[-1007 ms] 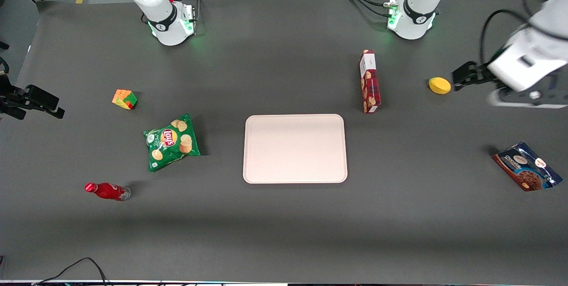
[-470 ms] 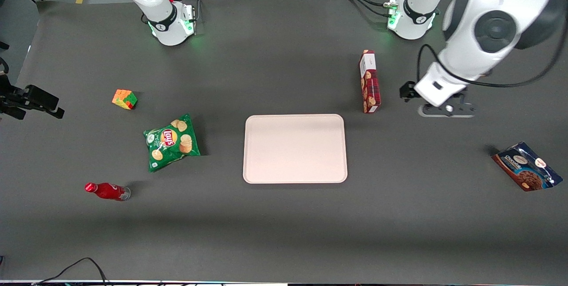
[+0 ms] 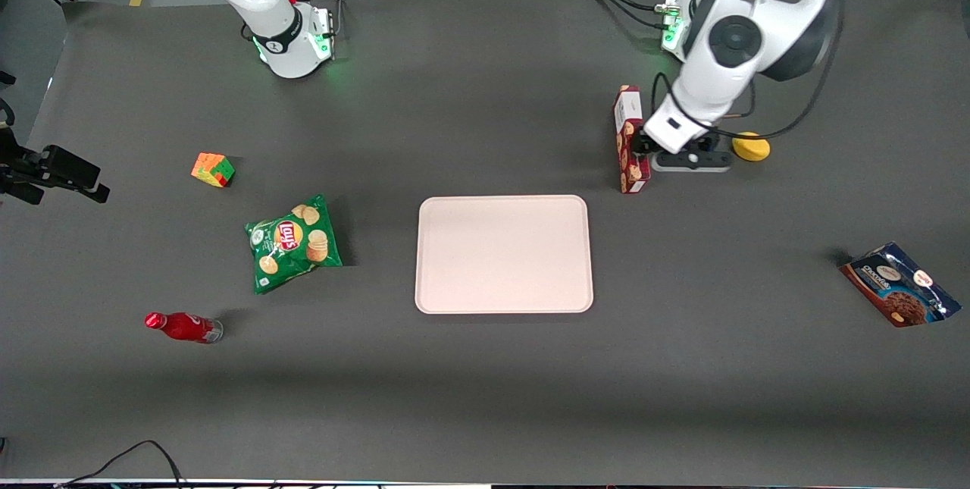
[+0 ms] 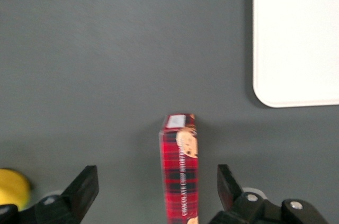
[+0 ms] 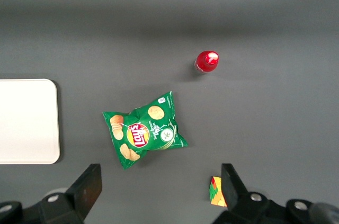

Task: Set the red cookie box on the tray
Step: 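Lower the left gripper around the box and close on it, then lift the box and carry it over the pink tray's edge, then lower the box onto the tray and tip it flat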

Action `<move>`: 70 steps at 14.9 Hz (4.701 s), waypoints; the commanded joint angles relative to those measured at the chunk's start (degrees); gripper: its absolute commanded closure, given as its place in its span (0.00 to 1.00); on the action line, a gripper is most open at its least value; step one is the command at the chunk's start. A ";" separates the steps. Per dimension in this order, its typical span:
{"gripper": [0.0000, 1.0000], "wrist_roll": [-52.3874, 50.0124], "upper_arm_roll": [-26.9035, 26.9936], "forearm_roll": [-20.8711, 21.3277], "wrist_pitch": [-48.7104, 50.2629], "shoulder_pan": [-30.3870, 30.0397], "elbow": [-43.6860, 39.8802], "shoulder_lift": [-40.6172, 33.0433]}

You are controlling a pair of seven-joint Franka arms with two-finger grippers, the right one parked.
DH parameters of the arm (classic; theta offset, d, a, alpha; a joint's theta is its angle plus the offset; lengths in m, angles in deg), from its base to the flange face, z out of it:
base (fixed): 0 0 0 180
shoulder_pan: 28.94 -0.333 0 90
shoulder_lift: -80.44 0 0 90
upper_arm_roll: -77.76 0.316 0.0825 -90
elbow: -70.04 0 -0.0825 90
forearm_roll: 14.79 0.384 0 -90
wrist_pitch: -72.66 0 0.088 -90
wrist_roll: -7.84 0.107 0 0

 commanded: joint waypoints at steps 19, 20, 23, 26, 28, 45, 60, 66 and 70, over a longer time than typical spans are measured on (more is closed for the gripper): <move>0.14 -7.09 -8.44 0.14 -25.07 1.75 16.17 7.66; 0.24 -6.13 -8.44 0.14 -24.99 1.67 16.17 7.66; 0.57 -3.31 -7.92 0.14 -23.84 1.40 16.17 7.49; 0.79 -2.95 -7.65 0.05 -23.84 1.23 15.99 7.58; 0.88 -2.86 -7.48 0.05 -23.75 1.14 15.81 7.58; 0.91 -3.65 -1.85 0.14 34.50 1.84 -48.03 14.58; 0.90 -27.82 -5.64 24.12 11.96 9.31 -50.64 40.00; 0.90 -28.44 -0.36 27.04 1.39 9.40 -48.79 45.36; 0.90 -28.53 0.61 27.04 1.30 9.31 -48.79 47.04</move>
